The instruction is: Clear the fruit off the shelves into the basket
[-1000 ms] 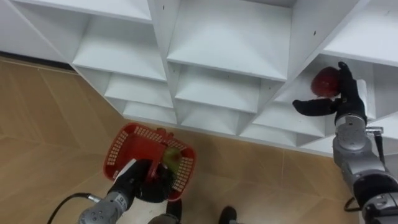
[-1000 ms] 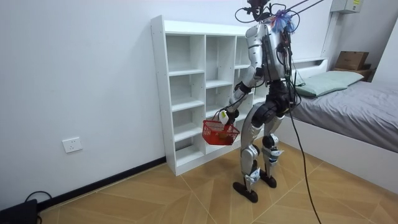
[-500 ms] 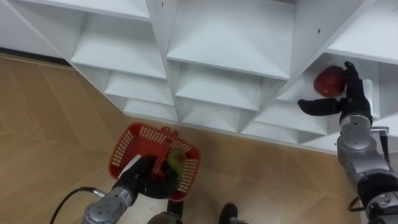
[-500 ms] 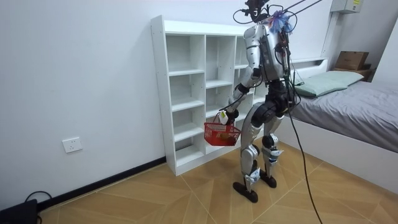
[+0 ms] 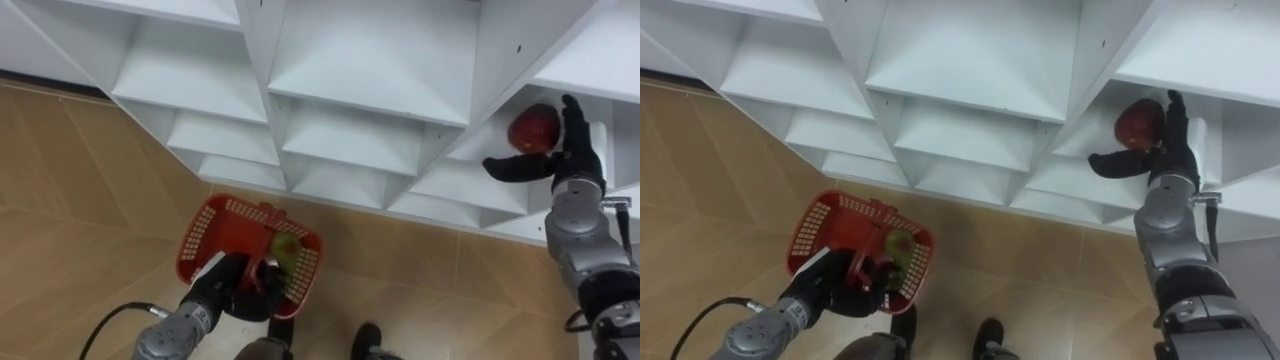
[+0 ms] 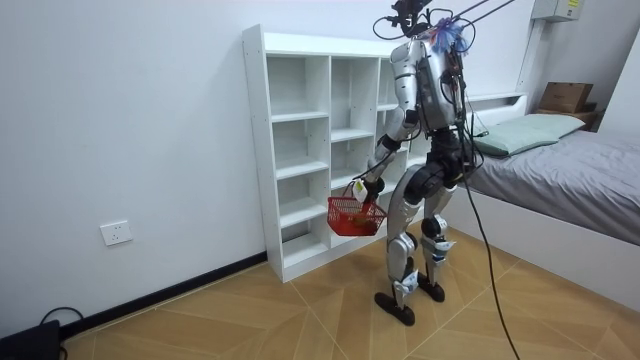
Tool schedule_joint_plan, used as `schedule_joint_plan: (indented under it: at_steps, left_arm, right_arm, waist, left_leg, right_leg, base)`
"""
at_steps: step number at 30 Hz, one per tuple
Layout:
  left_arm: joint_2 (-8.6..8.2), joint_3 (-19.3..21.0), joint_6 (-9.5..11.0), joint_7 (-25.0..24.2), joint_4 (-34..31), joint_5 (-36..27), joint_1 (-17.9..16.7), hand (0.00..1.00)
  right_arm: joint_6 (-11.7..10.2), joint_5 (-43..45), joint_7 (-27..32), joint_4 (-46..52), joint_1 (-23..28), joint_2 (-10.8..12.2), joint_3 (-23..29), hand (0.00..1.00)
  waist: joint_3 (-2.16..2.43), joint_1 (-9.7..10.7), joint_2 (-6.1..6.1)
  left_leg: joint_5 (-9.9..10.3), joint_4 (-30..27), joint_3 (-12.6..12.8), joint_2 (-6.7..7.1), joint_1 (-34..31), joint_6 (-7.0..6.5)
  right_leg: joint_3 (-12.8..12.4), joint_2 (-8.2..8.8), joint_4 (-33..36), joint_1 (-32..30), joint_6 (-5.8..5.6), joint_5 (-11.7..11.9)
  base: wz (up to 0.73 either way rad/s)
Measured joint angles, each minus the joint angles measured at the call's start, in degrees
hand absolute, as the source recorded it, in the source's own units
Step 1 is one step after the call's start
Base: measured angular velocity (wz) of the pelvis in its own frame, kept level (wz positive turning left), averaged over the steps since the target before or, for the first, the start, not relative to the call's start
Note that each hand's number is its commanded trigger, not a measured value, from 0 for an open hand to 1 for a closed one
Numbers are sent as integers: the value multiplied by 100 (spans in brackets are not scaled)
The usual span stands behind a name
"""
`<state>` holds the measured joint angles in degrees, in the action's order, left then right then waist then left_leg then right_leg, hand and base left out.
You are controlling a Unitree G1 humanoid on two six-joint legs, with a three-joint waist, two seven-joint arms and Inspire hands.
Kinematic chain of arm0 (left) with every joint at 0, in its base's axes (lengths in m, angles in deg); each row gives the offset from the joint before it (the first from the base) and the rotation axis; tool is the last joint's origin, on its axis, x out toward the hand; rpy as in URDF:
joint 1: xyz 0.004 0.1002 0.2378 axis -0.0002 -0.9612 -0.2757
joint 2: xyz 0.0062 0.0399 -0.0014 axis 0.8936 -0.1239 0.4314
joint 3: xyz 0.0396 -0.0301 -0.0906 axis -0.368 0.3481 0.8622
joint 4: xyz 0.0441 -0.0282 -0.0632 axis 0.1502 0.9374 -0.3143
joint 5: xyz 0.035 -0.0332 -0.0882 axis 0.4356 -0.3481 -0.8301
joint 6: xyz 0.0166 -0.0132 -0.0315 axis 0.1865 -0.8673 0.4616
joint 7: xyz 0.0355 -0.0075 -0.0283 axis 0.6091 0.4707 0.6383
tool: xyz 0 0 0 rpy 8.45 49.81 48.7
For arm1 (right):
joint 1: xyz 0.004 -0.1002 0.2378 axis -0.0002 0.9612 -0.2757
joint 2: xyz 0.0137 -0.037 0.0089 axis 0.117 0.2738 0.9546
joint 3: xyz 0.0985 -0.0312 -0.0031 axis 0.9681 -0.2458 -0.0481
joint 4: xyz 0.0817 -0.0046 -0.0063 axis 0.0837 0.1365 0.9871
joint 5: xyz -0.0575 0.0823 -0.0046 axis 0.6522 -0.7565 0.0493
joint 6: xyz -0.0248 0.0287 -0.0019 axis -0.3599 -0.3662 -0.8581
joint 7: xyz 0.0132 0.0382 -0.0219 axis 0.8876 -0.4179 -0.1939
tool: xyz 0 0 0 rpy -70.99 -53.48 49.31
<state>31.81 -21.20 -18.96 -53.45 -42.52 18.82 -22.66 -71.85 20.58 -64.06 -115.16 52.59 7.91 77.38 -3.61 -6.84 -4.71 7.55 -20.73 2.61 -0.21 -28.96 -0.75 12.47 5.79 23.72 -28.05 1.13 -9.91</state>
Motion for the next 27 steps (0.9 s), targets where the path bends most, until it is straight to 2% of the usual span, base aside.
schedule_joint_plan:
  at_steps: [9, 13, 14, 15, 16, 17, 18, 27]
  left_arm:
    - [0, -5, -22, 0, 0, -1, 12, 100]
    - [0, -55, -131, 7, 0, -2, 20, 100]
    - [0, -78, -140, 18, 0, -3, 17, 100]
    - [1, -121, -143, 30, 0, -3, 11, 100]
    - [2, -145, -145, 32, 0, -2, 9, 100]
    - [0, -160, -145, 32, 0, -2, 3, 100]
    - [0, -162, -145, 32, 0, -2, 4, 100]
    - [23, -389, -146, 25, 0, -3, 8, 100]
  right_arm:
    - [93, -4, 1, 25, -64, -2, 0, 0]
    - [116, 0, -2, 34, -132, -3, -16, 0]
    - [146, 0, -2, 34, -135, -3, -21, 3]
    - [157, 1, -2, 34, -146, -3, -21, 33]
    - [161, 2, -2, 34, -149, -3, -26, 52]
    - [172, 2, -2, 34, -149, -4, -55, 84]
    - [174, 11, -1, 34, -149, -4, -72, 100]
    - [176, 614, 194, 68, -197, -101, -134, 100]
  waist:
    - [4, 9, -8]
    - [8, 13, -15]
    - [8, 13, -15]
    - [9, 9, -14]
    - [9, 7, -14]
    - [9, 10, -14]
    - [9, 12, -14]
    - [15, -28, -4]
  left_leg:
    - [0, -15, 7, -7, -43, 0]
    - [0, -59, 38, -21, -98, 0]
    - [0, -63, 36, -24, -99, 0]
    - [0, -71, 39, -25, -99, 0]
    - [0, -74, 38, -24, -100, 0]
    - [0, -84, 34, -23, -104, 0]
    - [0, -95, 28, -23, -113, 0]
    - [-9, -104, 21, -15, -132, -9]
  right_leg:
    - [-7, 2, 6, -43, 2, 2]
    - [-2, 4, 42, -113, 11, 9]
    - [-6, 3, 45, -113, 12, 9]
    - [-19, 3, 48, -113, 13, 10]
    - [-20, 3, 54, -113, 13, 10]
    - [-14, 4, 65, -113, 14, 10]
    - [-6, 4, 72, -114, 14, 10]
    - [27, 6, 122, -143, 15, 11]
  base:
    - [0]
    - [-4]
    - [0]
    - [0]
    - [0]
    - [0]
    - [3]
    - [1]
